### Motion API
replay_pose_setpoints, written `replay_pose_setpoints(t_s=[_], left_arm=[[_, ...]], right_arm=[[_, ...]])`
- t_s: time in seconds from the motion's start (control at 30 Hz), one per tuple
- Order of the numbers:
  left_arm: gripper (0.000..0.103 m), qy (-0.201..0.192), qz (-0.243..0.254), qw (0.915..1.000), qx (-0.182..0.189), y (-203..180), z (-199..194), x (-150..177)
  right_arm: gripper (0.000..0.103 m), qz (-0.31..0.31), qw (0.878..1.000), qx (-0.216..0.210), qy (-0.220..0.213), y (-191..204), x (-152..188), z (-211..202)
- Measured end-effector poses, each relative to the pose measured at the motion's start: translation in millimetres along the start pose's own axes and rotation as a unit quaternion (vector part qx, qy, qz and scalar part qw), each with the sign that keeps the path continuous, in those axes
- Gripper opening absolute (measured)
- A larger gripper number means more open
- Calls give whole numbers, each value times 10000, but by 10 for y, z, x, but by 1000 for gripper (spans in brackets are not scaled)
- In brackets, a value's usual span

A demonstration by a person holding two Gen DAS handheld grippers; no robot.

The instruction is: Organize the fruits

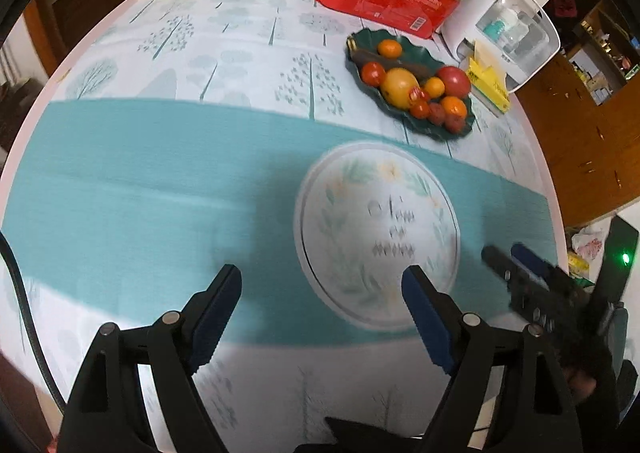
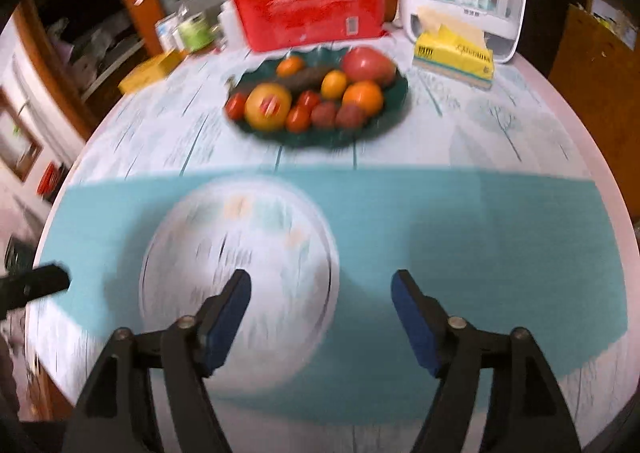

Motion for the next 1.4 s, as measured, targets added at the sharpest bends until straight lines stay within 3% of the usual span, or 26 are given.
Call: replay_pose_setpoints(t_s=[0.3,0.5,0.77,1.07,1.23,1.4], left_arm=[[85,-299,549,9977,-280,-492,-451,446],[92,-934,779,9905,-640,-689,-983,394],[93,-1397,851,9844,-641,-871,-1488,372],[100,-1702,783,9769,-1023,-929,-1674,600],[102,-1888,830,9714,-1176,-957,-1754,679],[102,-1852,826,9710,-1267,-968,-1728,703]], right_arm=[[75,-63,9979,-514,379,82,638,-744],[85,-147,9985,-355,383,40,630,-1261],[88,-58,9990,-437,71,59,496,-1813],[89,-82,9985,-520,-168,189,733,-1966],[102,3,9978,-394,-536,141,731,-2095],[103,48,9981,-369,-498,117,757,-2064]])
Point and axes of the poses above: each gripper's, at about its wrist camera, not at the fingertips, and z roughly the way its jaws point, y to its left, x to its underside, the point moved 8 cm from there along z, roughly the way its jaws point, and after that the axes turned 2 degrees about -y, right-handed, at the moved point
